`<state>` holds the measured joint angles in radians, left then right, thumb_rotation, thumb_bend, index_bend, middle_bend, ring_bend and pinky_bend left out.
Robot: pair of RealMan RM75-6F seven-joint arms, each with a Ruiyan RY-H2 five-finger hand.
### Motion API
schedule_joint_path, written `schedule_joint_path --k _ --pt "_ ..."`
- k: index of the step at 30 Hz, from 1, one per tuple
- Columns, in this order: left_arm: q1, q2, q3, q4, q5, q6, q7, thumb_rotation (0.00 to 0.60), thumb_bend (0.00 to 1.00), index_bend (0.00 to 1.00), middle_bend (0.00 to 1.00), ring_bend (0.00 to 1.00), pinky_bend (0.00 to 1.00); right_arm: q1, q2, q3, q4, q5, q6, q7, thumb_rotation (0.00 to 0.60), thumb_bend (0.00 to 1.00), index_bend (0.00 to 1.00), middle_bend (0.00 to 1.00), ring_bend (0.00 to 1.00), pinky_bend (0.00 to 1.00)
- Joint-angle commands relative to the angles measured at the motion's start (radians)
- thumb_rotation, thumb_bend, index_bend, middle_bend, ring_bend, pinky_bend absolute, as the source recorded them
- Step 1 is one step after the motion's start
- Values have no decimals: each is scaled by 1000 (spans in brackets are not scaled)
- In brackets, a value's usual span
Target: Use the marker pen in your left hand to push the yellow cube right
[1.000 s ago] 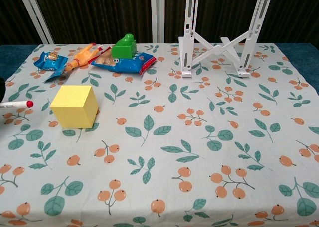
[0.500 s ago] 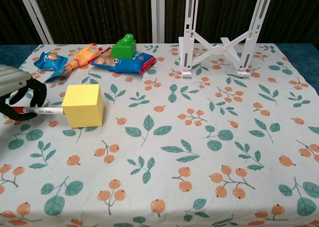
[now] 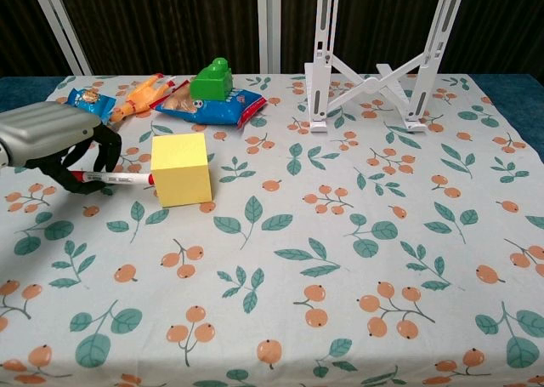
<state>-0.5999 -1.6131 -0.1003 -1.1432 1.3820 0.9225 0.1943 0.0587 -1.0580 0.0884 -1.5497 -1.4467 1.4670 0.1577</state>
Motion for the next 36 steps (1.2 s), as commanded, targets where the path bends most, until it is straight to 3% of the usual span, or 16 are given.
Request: schedule_joint_path --k 1,36 --pt "-24 -16 -19 14 -28 -26 24 600 585 680 705 732 878 0 -1 0 1 0 -1 1 600 176 0 157 42 117" --pt "-308 -209 -131 201 -142 -187 113 600 589 679 705 732 879 -11 10 1 4 13 -5 8 600 176 0 161 42 117"
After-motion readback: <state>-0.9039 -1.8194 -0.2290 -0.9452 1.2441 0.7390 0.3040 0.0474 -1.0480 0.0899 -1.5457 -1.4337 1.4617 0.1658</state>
